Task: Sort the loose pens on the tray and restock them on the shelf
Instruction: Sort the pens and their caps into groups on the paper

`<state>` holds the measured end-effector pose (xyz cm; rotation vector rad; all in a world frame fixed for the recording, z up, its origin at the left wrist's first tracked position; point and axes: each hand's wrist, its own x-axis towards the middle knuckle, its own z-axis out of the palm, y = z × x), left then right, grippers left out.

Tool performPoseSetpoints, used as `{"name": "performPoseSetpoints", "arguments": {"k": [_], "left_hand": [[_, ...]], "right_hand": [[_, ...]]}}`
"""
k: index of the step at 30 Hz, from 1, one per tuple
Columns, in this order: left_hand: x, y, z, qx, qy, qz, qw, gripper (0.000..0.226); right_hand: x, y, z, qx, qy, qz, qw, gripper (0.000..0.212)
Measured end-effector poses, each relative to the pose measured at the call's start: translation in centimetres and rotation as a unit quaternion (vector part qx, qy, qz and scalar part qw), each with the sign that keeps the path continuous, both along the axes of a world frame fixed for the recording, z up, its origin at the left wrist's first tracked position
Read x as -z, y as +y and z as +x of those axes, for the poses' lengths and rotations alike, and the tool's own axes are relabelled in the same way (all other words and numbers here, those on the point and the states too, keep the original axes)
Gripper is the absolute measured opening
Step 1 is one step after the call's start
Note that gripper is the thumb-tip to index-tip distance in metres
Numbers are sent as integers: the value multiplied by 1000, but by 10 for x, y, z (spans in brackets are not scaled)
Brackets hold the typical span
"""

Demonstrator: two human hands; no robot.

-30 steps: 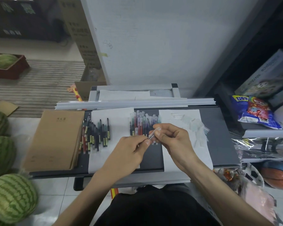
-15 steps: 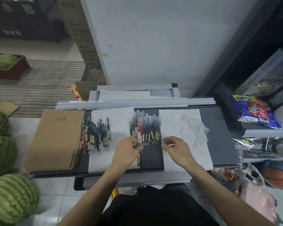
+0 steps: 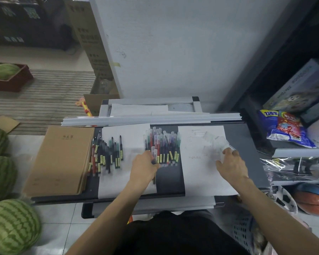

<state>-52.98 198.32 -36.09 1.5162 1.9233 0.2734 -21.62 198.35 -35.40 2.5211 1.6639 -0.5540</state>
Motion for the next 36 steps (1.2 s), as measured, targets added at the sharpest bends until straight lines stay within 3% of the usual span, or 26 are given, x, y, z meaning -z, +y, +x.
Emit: {"name": "performPoseSetpoints", "arguments": {"k": [12, 18, 23, 29, 36], "left_hand": [[6, -1, -8, -12, -28, -27, 999, 34], [-3, 1, -28, -28, -23, -9, 999, 24], [-3, 15, -72, -79, 32, 34, 996, 17], [0, 48, -104, -113, 89, 36, 989, 21], [11, 70, -103, -65, 134, 2, 989, 28]], "right_hand": [[5, 0, 2, -21, -9, 59, 998, 30], [4, 4, -1, -17, 16, 100, 995, 25], [-5, 13, -19, -37, 46, 136, 989, 26], [-23, 21, -51, -44, 173, 159, 971, 19], [-47, 16, -85, 20, 354, 170, 920, 16]]}}
